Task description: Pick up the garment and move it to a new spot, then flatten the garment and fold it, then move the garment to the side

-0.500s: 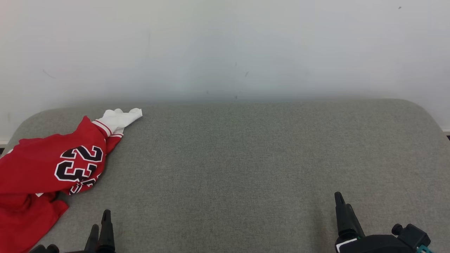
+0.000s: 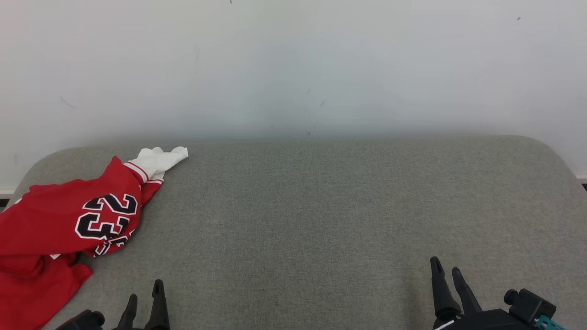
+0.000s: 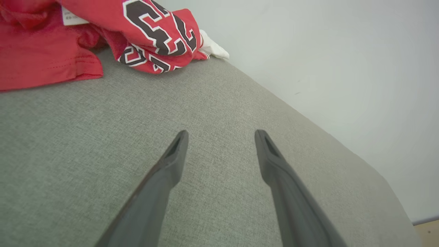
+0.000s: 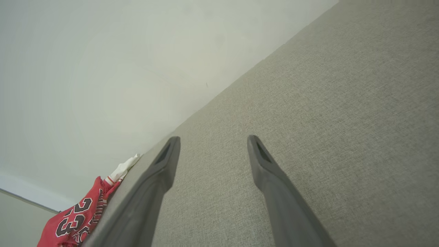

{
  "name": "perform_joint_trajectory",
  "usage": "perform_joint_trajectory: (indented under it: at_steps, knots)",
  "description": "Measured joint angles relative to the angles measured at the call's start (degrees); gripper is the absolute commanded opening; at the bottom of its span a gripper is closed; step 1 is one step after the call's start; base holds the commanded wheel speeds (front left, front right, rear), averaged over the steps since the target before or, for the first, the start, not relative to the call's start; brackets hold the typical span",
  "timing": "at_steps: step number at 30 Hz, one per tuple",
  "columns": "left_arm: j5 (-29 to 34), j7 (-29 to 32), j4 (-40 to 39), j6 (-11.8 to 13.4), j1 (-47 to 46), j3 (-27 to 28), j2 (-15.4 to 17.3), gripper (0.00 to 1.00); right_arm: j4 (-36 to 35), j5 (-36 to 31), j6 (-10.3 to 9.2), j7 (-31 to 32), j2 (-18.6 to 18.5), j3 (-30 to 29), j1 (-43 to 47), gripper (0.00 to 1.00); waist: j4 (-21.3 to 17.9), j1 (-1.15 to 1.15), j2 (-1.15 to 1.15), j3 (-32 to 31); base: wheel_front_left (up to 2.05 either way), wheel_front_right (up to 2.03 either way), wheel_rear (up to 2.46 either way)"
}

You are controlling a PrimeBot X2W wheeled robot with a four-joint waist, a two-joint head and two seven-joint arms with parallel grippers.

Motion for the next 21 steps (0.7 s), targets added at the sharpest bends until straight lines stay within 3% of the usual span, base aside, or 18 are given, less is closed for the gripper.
perform_joint_trajectory:
  at_steps: [11, 21]
  knots:
    - [9.21, -2.43, -0.64, 2.82, -0.01, -3.1, 1.31, 1.0, -1.97, -11.74, 0.0, 1.43, 0.0, 0.25, 1.11, 1.0, 0.09, 0.01, 0.0, -0.59, 0.0, 0.0, 0.0]
    - [14.38, -4.41, -0.81, 3.25, 0.09, -5.36, 2.83, 1.0, -3.27, -18.48, 0.0, 1.92, 0.0, -0.2, 2.24, 1.0, 0.5, 0.01, 0.0, -1.08, 0.0, 0.0, 0.0]
